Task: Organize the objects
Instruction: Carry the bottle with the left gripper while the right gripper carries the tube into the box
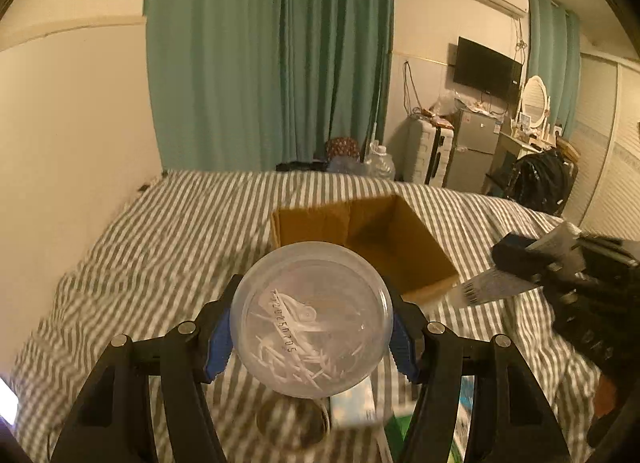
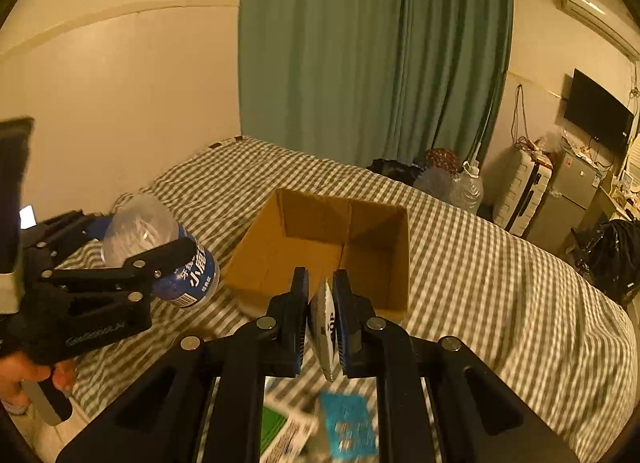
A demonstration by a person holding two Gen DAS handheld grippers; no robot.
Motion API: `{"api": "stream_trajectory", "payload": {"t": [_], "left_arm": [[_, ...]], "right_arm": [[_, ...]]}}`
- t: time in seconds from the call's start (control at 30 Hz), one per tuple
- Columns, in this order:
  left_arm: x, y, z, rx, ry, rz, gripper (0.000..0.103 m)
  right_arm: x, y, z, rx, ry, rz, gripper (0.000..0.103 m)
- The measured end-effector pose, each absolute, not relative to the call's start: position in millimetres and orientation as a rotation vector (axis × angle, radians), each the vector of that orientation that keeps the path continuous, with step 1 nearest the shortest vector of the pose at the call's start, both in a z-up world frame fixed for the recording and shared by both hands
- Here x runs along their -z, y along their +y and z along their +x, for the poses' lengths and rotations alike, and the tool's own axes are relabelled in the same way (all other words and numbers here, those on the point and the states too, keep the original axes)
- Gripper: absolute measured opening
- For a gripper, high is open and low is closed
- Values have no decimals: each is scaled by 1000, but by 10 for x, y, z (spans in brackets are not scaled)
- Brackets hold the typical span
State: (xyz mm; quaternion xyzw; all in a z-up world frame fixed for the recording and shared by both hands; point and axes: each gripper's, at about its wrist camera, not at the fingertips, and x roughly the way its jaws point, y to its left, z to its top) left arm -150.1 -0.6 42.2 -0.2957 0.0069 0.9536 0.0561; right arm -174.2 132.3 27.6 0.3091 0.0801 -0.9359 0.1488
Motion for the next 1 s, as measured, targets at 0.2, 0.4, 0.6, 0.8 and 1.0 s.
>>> {"api": "stream_trajectory", "payload": {"t": [0.2,0.4,0.6,0.8,1.0], "left_arm": [[-321,93,-2129,-2887,30,-871,66],[198,158,-2671,-2831,43,-1006,66],[529,210,-2816,-2797,49,-1073,66],[527,214,-2776,-2763,31,-1094,68],[215,123,-2613,-2813,39,-1027,88]], "right_arm": [[22,1250,-2500,2655,248,987,12],[479,1275,-3064,2581,237,1164,12],[693,1378,-3255,2586,163,1208,13],[558,1434,-3242,2620,99,1167,36],[156,1504,-3083,2684,67,1072,66]]}}
